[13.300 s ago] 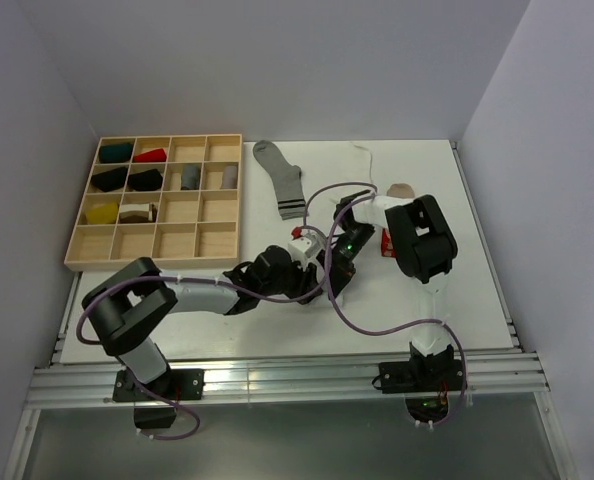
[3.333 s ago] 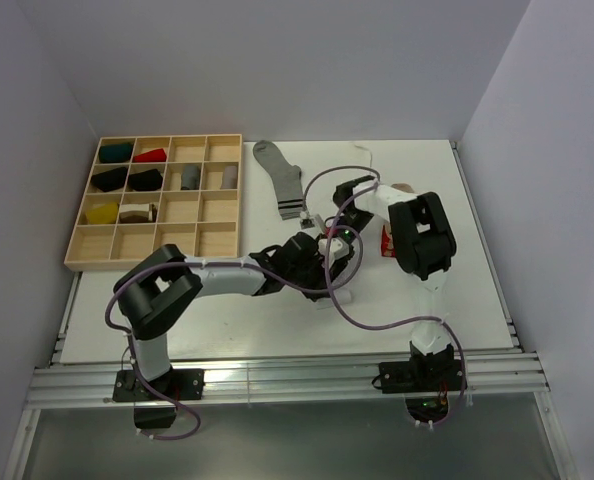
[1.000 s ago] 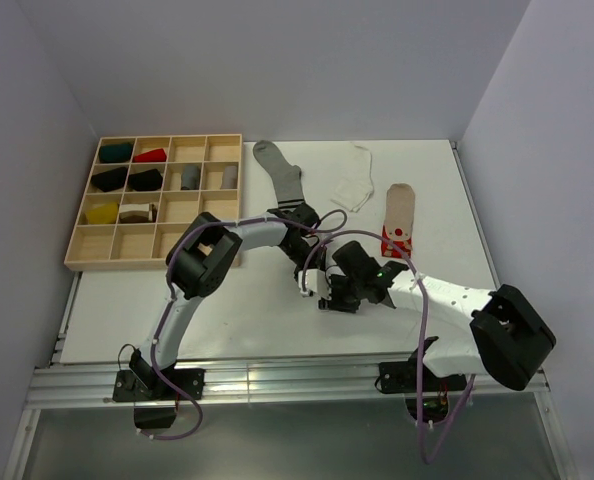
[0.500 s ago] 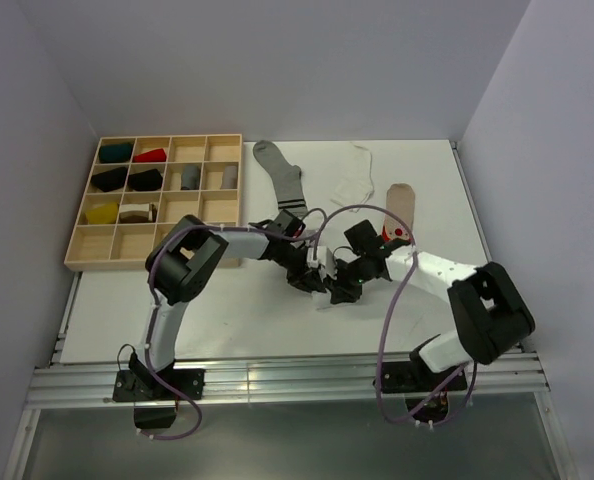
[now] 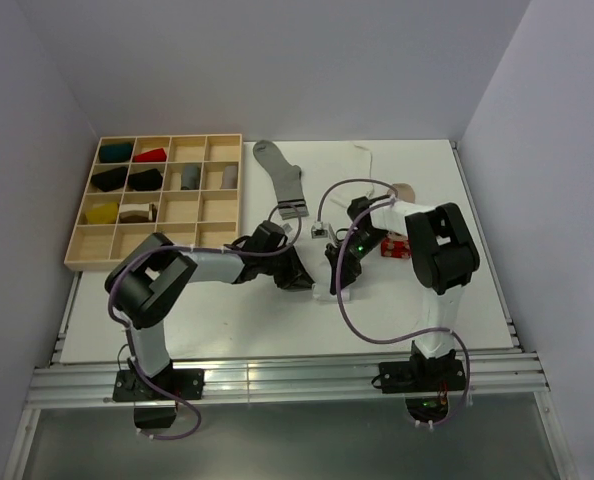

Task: Roll the socks
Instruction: Roll the sock at the center of the board.

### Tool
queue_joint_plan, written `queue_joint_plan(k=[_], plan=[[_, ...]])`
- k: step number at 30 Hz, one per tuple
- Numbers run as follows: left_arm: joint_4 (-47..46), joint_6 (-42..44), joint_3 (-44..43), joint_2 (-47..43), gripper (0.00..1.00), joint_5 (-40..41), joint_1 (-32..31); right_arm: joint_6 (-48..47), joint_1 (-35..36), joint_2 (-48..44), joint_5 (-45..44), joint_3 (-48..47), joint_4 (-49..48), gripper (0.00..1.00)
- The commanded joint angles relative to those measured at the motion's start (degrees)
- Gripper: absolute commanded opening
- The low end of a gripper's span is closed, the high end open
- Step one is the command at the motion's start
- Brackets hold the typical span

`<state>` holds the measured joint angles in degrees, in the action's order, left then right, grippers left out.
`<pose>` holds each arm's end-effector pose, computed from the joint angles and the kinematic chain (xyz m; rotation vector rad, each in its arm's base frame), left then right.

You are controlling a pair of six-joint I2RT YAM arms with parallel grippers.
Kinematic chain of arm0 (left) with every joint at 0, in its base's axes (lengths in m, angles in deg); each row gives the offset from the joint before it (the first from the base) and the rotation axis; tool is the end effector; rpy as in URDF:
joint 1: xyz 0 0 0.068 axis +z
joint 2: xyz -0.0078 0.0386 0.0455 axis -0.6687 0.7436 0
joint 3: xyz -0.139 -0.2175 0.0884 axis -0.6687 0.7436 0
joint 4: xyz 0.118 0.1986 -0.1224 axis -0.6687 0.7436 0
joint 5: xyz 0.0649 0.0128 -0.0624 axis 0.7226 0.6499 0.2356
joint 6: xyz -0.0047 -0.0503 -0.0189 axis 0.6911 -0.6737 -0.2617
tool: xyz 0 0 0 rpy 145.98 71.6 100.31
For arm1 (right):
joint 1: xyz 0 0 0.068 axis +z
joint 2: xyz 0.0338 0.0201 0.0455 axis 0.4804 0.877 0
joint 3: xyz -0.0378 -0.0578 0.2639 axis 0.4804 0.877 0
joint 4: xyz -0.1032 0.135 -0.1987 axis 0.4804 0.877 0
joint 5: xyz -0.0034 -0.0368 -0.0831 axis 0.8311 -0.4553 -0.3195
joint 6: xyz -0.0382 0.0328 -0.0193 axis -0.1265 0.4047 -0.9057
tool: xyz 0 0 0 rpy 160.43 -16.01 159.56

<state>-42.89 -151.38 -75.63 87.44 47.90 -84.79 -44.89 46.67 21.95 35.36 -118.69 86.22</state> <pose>0.2551 -0.2580 0.1258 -0.2667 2.7467 -1.2931 0.2916 0.1241 0.1345 -1.4873 2.2401 1.3197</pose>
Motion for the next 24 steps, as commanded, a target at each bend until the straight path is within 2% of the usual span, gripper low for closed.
queue_joint_plan(k=[1,7,9,15,19,22,24], plan=[[-1.77,1.51,1.95,-5.3,0.13,7.22,-1.37,-2.07,-1.61,4.7,-8.52,-4.11,6.41,0.22],[-0.29,5.55,3.1,-9.96,0.15,16.45,-4.01,-0.93,-1.7,8.75,-9.31,-8.42,9.85,0.22],[1.29,9.85,2.22,-11.55,0.17,22.41,-5.15,-0.4,-1.78,9.62,-9.58,-9.56,10.29,0.22],[1.22,26.19,2.57,-16.38,0.34,36.64,-9.81,0.04,-1.61,11.82,-9.58,-11.76,12.49,0.23],[-2.74,41.89,3.36,-18.49,0.39,32.22,-12.1,0.48,-1.7,12.7,-9.58,-12.73,12.93,0.23],[-2.57,49.99,2.4,-17.1,0.4,25.98,-13.24,0.48,-1.7,14.02,-9.14,-14.05,13.89,0.22],[-1.17,52.39,0.64,-15.78,0.4,23.15,-13.42,0.21,-1.7,14.72,-8.88,-14.66,14.59,0.22]])
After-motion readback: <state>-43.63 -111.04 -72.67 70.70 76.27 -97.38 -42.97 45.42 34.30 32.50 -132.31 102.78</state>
